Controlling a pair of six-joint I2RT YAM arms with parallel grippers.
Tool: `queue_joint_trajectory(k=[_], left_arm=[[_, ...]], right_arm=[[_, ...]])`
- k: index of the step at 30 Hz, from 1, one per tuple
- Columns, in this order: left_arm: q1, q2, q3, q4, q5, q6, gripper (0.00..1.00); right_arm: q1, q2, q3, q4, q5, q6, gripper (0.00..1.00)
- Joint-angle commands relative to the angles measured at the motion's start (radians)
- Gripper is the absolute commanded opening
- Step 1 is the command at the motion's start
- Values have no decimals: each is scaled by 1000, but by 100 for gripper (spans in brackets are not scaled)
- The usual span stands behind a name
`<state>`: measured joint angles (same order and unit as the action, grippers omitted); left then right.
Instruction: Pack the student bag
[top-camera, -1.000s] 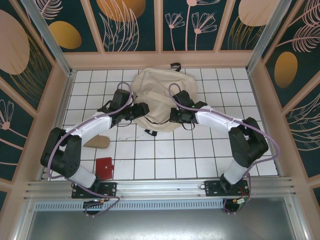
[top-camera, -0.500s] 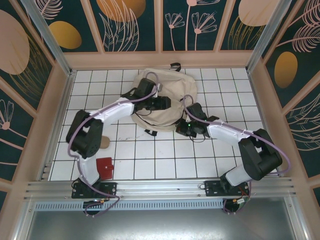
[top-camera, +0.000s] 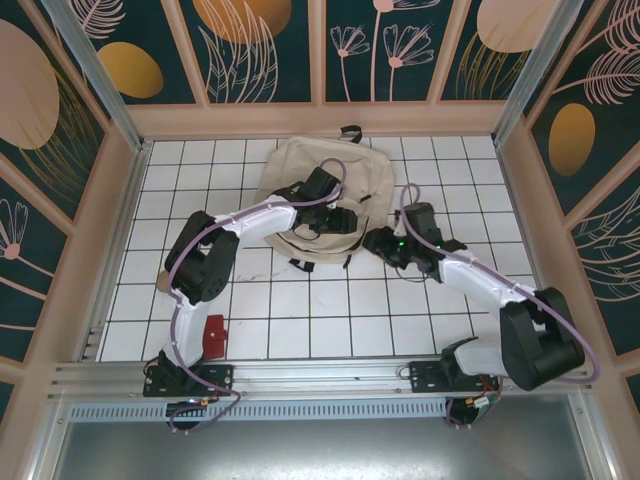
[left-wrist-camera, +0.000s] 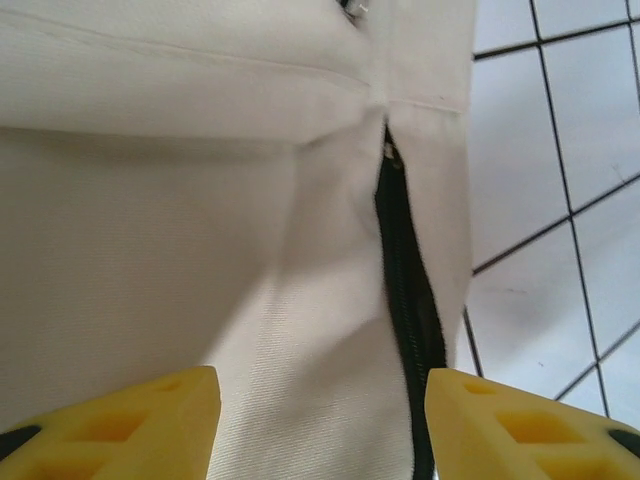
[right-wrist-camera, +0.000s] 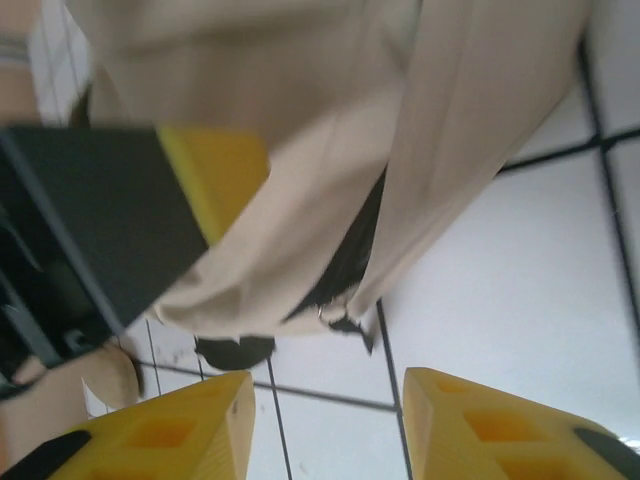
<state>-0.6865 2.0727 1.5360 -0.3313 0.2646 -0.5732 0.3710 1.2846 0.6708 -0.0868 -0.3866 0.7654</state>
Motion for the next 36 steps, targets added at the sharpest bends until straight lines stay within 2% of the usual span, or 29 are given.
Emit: queue_joint_trajectory(k=[1,5,9,13,17,24,28,36], left_arm=[[3,-128,-47,-31,-108,-41,57],[-14,-252,-171,-6,-138,-104,56],[-76,-343,-296,44,-128,-144,55],[-129,-396,-414,191,-84,-177,52],[-169,-309,-408,237,-75,-172,50],[-183,-207,-418,319,-76,-182,47],[-182,-183,-415,358,-139,-162,45],[-182,-123,-409,394,-191,-136,42]], right_arm=[[-67,-1,-21,37,-8,12,49],[-96,100,35,69,-70,14,54],[-99,223,100,58,-127,24,55],[-100,295,154,50,-139,5,54],[-100,360,192,33,-150,-6,51],[-100,416,201,46,-189,-2,48],[-100,428,204,51,-189,3,47],[-100,456,226,46,-202,8,44]])
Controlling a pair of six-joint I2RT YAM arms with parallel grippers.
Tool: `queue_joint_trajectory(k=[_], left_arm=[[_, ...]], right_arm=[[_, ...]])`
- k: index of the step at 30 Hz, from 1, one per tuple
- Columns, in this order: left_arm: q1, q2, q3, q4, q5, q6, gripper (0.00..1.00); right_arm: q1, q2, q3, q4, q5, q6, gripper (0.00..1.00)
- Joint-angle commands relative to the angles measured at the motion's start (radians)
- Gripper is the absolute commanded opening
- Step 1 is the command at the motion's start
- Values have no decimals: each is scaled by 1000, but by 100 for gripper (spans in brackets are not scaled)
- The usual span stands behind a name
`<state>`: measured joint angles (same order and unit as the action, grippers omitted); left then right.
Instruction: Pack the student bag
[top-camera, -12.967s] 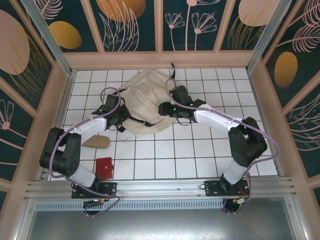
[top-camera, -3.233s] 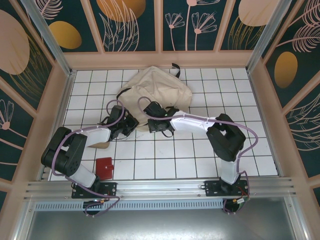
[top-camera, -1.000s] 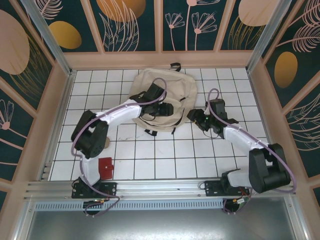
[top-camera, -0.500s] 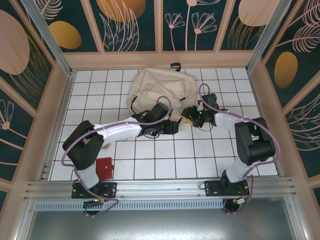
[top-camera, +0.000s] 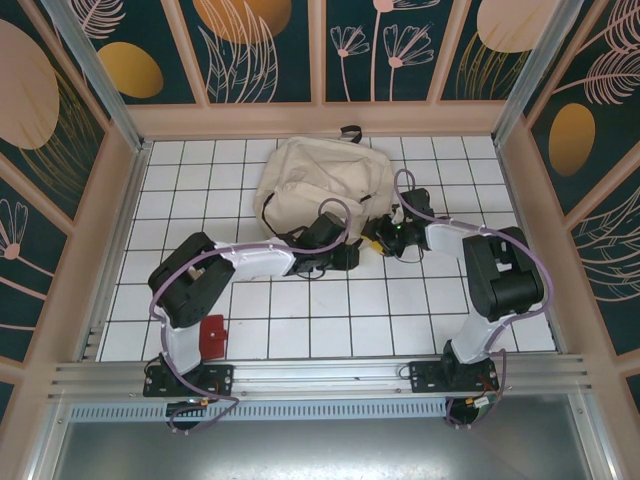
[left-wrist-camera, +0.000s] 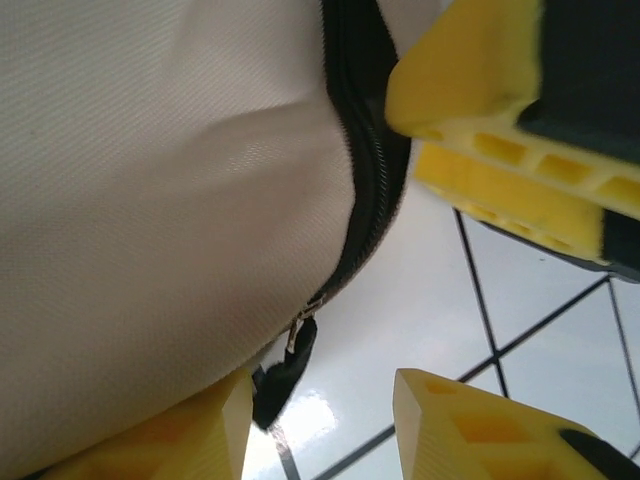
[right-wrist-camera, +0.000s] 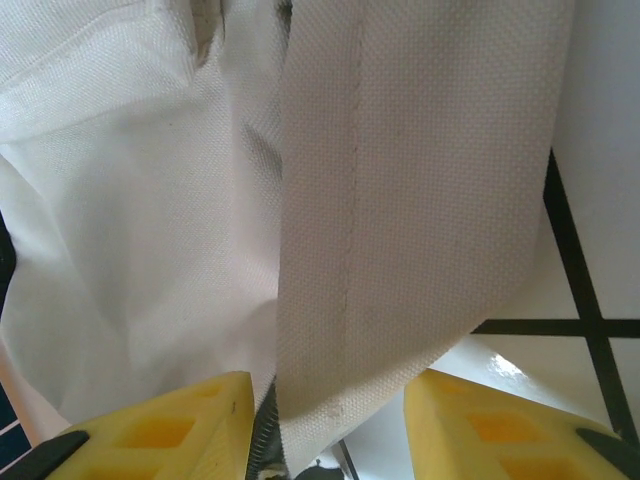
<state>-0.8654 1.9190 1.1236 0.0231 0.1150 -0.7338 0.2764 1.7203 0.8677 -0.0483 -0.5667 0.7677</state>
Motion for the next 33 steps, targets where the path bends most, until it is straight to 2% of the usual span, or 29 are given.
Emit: queue_joint_trajectory(k=[1,8,13,17,20,23,25,33], left_arm=[[-4,36,2,44,-51,24,41],[-4,52,-30,162,-57,5,35],[-4,84,-3,124,-77,3,29],[-3,88,-1,108,-90,-2,19],[-4,63,-4,87,-108,12,14],[-3,27,-14,51,-118,27,7],[-4,3,-31,28,-125,31,0],[6,-64,-108,-40,-188,0,0]], right_arm=[[-6,25,31,6,-25,8,44],[1,51,37,15,-39,18,35],[4,55,34,15,-39,24,30],[9,64,35,12,-31,22,26],[10,60,38,0,14,22,18],[10,56,49,-23,96,13,5],[9,50,53,-32,151,10,1],[8,46,63,-46,253,9,0]])
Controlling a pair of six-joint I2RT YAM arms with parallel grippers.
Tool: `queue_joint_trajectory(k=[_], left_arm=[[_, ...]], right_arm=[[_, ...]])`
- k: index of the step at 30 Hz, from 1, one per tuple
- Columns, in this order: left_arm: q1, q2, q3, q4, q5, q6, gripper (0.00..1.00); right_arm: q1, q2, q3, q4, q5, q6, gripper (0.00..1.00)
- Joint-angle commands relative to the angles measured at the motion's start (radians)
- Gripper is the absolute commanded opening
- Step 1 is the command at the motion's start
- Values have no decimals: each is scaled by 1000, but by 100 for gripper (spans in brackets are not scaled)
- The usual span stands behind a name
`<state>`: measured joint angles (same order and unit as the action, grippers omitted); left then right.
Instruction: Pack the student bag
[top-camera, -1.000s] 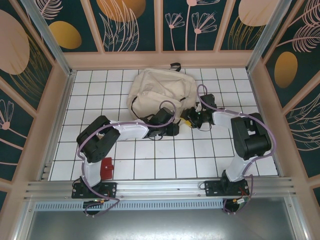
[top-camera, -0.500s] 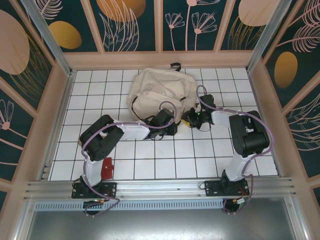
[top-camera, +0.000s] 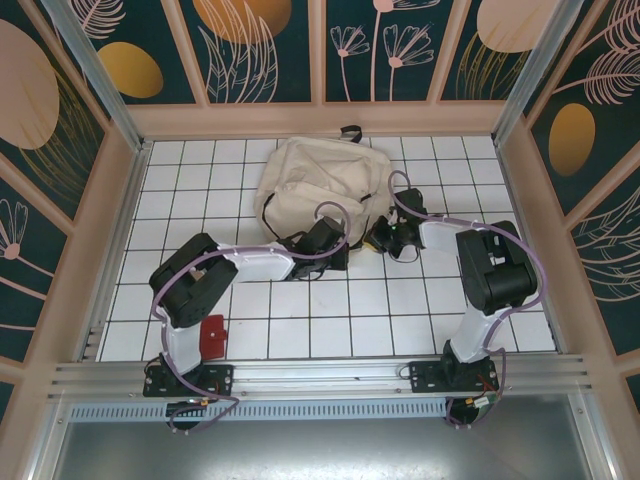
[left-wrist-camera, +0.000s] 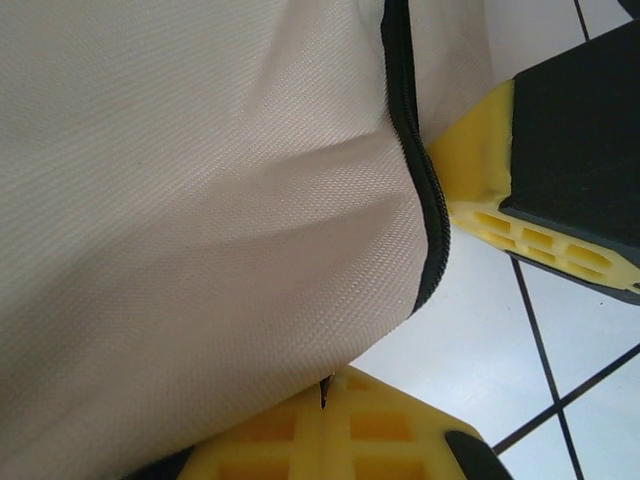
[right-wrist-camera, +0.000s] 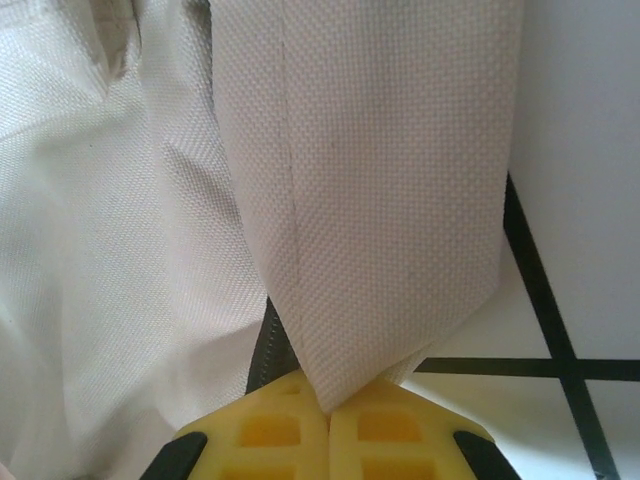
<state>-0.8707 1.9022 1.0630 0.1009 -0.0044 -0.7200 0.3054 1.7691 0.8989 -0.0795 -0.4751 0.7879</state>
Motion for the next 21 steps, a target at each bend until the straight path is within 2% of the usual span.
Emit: queue_joint_trajectory(k=[1,12,17,20,21], left_arm=[[13,-53,-53,-123,-72,-17,0],[31,-95,-115,-147,-83,-45,0],[33,-108,-138,-131,-51,-36,0],[33,-118,-146,-62,12,-18,0],[34,-122,-143,-33,40,-12,3]], right_arm=[[-21,-4,34,-19,179,-11,0],[-33,1,53,-40,333,-9,0],[-36,-6,48,-7,266,0,0],[-33,-8,51,4,200,-1,0],[-33,-9,51,3,182,-1,0]])
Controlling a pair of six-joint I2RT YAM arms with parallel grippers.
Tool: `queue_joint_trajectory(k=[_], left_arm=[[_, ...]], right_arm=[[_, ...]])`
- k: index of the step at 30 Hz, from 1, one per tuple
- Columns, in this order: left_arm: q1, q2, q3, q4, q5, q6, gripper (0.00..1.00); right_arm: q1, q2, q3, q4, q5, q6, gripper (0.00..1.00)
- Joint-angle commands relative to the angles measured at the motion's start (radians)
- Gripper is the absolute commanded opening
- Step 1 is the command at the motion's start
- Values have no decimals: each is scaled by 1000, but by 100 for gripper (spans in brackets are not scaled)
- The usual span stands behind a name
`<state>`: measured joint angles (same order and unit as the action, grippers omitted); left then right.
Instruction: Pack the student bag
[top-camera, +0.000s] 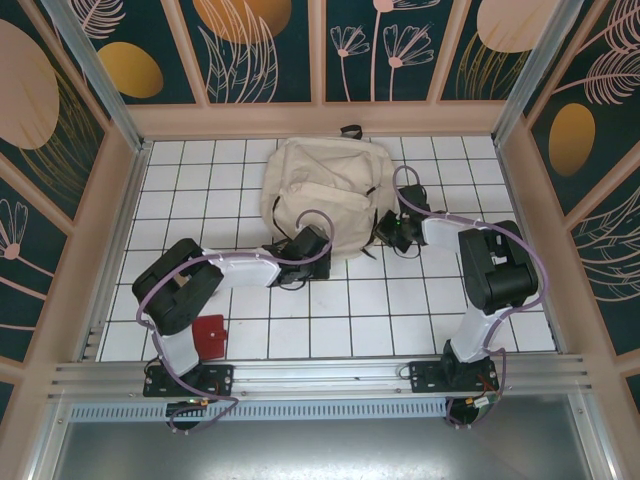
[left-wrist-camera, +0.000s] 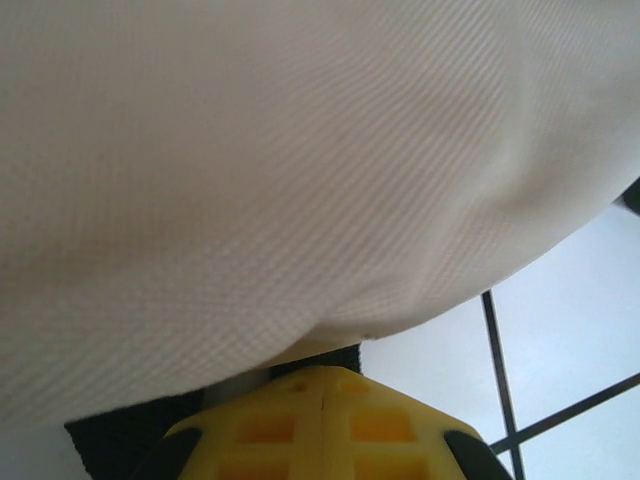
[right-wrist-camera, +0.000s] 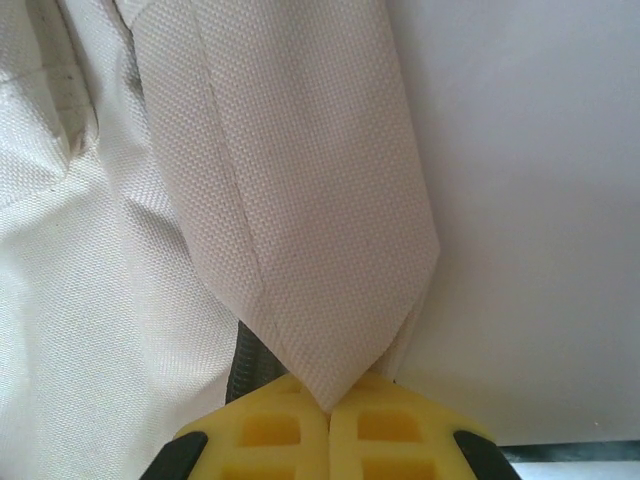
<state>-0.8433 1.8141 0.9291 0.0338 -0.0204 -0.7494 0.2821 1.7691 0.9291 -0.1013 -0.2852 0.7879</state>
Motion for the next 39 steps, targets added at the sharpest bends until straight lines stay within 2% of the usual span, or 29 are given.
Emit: queue_joint_trajectory(k=[1,3,6,9,14,17,22,25,28,33,39], left_arm=[[7,-41,-6,61,83,22,9],[6,-48,6,115,137,18,24],[-8,-37,38,170,195,-8,36],[-16,-15,91,155,180,-55,41],[-16,-34,84,78,62,-107,45],[-17,-73,61,-1,-42,-179,49],[-16,-93,31,-61,-52,-271,57],[-15,-130,20,-64,-75,-285,58],[-10,-107,33,-62,-52,-274,56],[-6,-45,81,-30,7,-232,47],[6,-31,91,-60,-56,-237,35]], right_arm=[[-10,-11,18,25,-22,-2,0],[-9,-16,11,29,-54,-3,0],[-4,-26,0,37,-122,-11,0],[8,-28,-8,60,-216,-25,0],[57,-27,-15,138,-371,-28,0],[82,-27,-7,173,-396,-10,0],[101,-11,5,204,-404,10,0],[113,-5,8,207,-401,13,0],[117,-1,9,210,-399,14,0],[119,-2,17,204,-406,14,0],[120,-6,17,196,-409,10,0]])
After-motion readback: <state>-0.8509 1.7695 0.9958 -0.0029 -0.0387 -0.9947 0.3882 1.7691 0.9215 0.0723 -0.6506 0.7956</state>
